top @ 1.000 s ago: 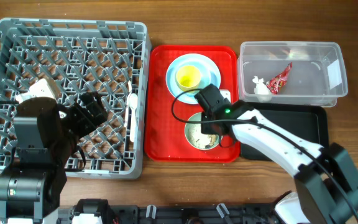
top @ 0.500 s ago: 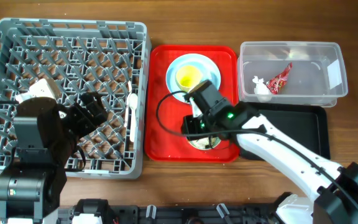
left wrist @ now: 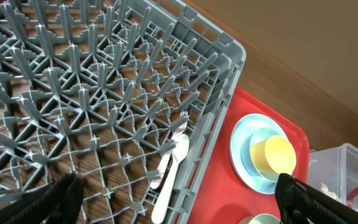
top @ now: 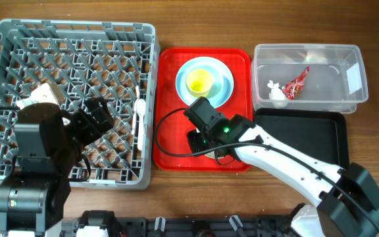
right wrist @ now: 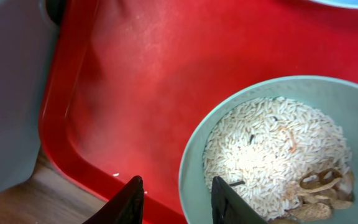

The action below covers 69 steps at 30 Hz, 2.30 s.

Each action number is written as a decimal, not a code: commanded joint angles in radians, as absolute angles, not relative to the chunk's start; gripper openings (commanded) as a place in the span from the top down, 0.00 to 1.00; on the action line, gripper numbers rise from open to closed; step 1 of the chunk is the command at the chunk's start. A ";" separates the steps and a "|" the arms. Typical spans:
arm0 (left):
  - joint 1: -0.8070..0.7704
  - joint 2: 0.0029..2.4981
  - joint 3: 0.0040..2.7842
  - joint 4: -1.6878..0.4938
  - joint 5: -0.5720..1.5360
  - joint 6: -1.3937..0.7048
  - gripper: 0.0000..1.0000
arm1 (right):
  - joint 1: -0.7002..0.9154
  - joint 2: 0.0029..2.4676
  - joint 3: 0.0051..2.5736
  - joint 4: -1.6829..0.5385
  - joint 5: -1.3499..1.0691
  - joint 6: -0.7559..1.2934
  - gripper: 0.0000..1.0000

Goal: Sort waste into correct bins and load items into the dishwasher rack
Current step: 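Grasp the green bowl rim with the right gripper, then lift the bowl over the black tray and tip the rice out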

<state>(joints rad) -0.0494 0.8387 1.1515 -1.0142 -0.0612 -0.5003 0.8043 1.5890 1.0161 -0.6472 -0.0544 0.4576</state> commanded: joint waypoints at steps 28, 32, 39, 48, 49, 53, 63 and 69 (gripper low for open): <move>-0.043 0.837 1.165 -1.011 -0.057 -0.510 0.00 | 0.806 1.706 0.971 -0.599 -0.023 0.445 0.66; -0.043 0.837 1.165 -1.011 -0.057 -0.510 0.00 | 0.806 1.704 0.973 -0.579 -0.022 0.444 0.73; -0.043 0.837 1.165 -1.011 -0.057 -0.510 0.00 | 0.805 1.703 1.015 -0.588 -0.022 0.444 0.86; -0.043 0.837 1.165 -1.011 -0.057 -0.510 0.00 | 0.804 1.703 1.028 -0.601 0.010 0.411 0.96; -0.043 0.837 1.165 -1.011 -0.057 -0.510 0.00 | 0.804 1.700 1.036 -0.615 0.022 0.411 0.96; -0.043 0.837 1.165 -1.011 -0.057 -0.510 0.00 | 0.804 1.673 1.114 -0.735 0.117 0.451 0.96; -0.043 0.837 1.165 -1.011 -0.057 -0.510 0.00 | 0.804 1.577 1.227 -0.901 0.271 0.447 0.96; -0.043 0.837 1.165 -1.011 -0.057 -0.510 0.00 | 0.803 1.517 1.227 -1.037 0.478 0.568 0.96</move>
